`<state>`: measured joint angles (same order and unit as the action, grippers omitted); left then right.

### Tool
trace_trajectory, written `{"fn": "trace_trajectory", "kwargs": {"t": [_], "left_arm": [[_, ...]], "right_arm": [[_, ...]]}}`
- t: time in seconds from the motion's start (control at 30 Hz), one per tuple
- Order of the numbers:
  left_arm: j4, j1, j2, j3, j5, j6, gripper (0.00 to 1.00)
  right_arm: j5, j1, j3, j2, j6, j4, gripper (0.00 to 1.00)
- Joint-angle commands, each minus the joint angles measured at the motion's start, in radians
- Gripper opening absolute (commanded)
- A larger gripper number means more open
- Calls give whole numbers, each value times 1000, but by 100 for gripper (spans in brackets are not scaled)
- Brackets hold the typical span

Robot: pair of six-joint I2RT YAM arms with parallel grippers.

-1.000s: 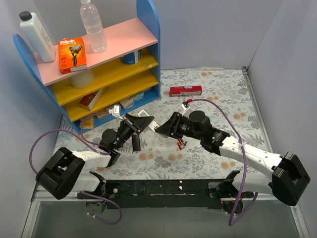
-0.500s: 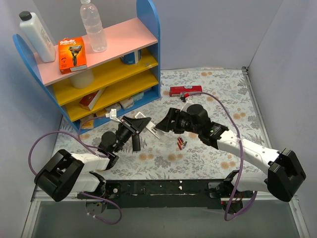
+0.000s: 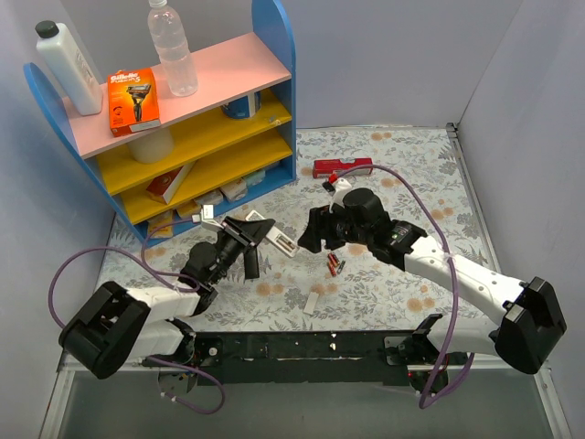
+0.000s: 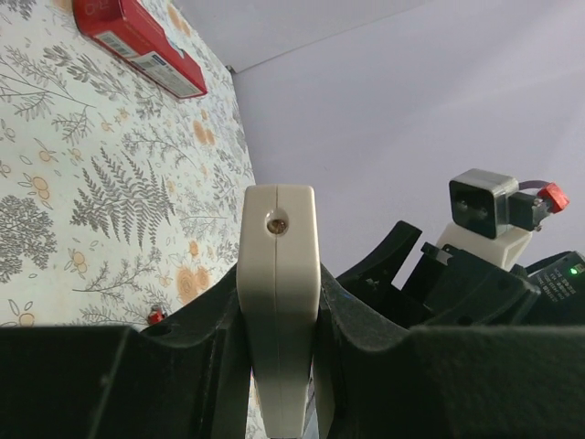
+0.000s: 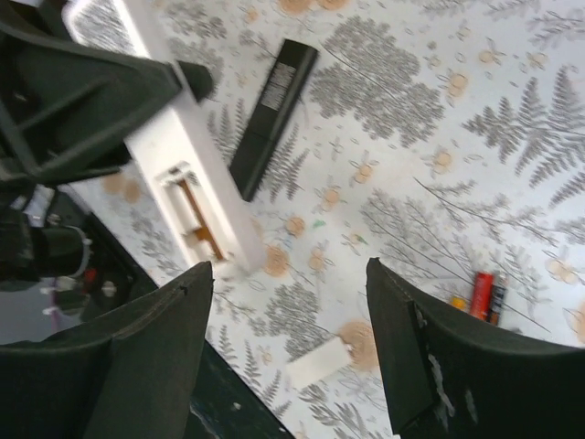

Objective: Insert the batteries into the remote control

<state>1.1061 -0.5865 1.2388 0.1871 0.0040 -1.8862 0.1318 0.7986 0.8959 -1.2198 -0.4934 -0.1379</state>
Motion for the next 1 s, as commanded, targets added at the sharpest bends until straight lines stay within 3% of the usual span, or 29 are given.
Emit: {"fn": "trace_trajectory", "kwargs": {"t": [0.0, 0.23, 0.33, 0.6, 0.77, 0.97], "left_arm": [[-89, -3, -91, -18, -64, 62, 0], [-320, 7, -242, -18, -6, 114, 0], [-449, 8, -324, -15, 48, 130, 0], [-681, 7, -528, -26, 82, 165, 0], [-736, 10, -587, -29, 88, 167, 0], [-789, 8, -576, 0, 108, 197, 0]], "right_arm": [[-98, -2, -2, 57, 122, -163, 73], [-175, -2, -77, 57, 109, -319, 64], [-178, -1, -97, 43, 96, -333, 54], [-225, 7, -25, -99, 102, -370, 38], [-250, 21, 35, -211, 108, -385, 30], [-300, 25, 101, -283, 111, -407, 29]]}}
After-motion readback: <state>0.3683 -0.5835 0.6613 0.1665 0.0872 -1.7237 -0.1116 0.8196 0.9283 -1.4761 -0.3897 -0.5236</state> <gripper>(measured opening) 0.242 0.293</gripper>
